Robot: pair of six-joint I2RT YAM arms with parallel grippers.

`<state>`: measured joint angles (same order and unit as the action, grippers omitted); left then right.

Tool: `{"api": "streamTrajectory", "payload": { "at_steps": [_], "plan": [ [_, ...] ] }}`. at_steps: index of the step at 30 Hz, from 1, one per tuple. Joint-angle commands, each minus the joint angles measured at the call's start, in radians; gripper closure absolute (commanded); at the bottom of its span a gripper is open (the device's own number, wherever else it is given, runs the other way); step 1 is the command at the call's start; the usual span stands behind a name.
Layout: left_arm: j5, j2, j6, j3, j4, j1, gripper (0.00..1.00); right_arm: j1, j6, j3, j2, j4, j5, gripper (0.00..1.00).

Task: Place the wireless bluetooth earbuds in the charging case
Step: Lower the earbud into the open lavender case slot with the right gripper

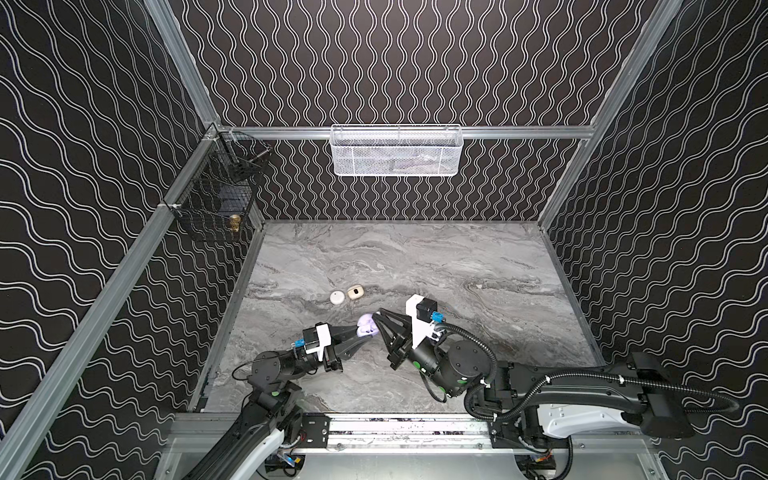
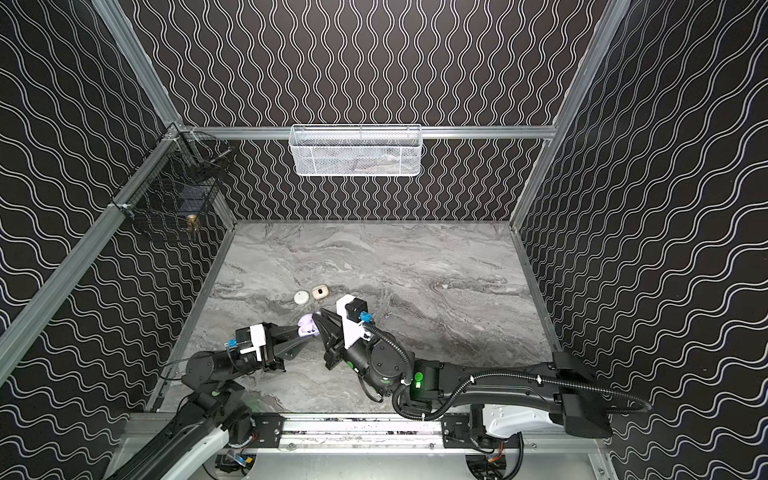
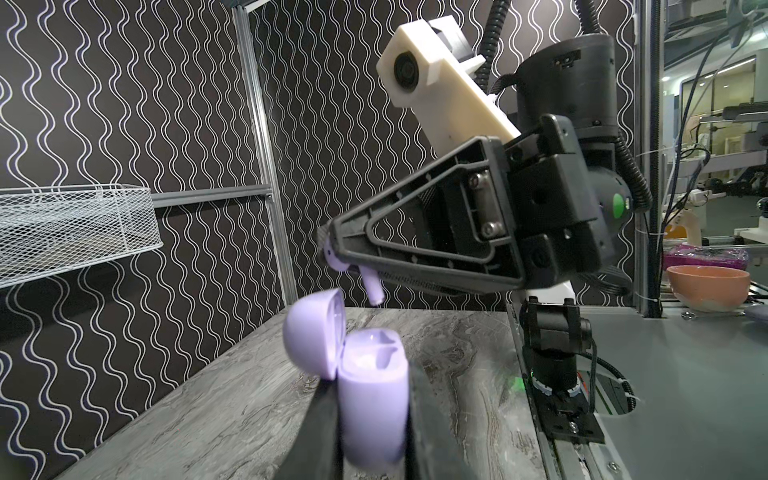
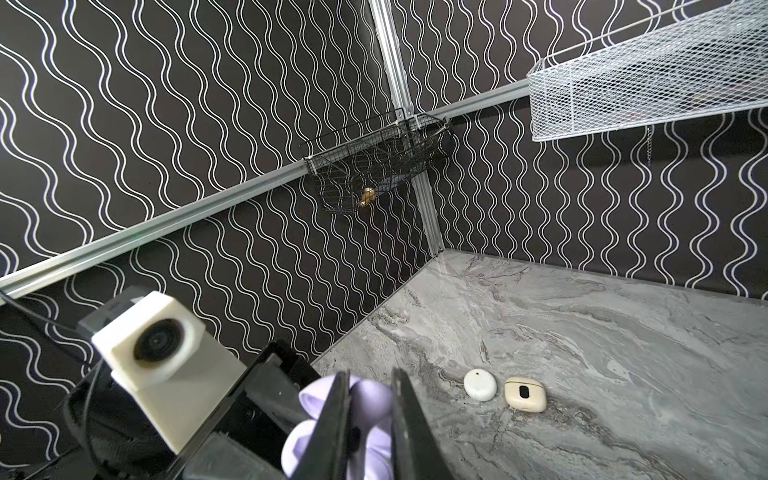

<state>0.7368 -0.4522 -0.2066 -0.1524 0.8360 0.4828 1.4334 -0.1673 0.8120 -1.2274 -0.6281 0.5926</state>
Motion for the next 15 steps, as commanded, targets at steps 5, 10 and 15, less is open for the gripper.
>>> {"api": "streamTrajectory", "payload": {
  "at_steps": [5,10,15],
  "plan": [
    [0.004,0.008,-0.001,-0.016,0.014,0.0,1.0,0.002,0.001,0.009,-0.037,-0.07,0.023,0.97],
    [-0.006,0.032,0.014,-0.019,-0.022,0.0,1.0,0.001,0.005,0.009,-0.059,-0.092,0.036,0.97],
    [-0.015,0.045,0.017,-0.013,-0.027,0.0,1.0,0.001,-0.006,-0.005,-0.066,-0.107,0.044,0.98]
  ]
}}
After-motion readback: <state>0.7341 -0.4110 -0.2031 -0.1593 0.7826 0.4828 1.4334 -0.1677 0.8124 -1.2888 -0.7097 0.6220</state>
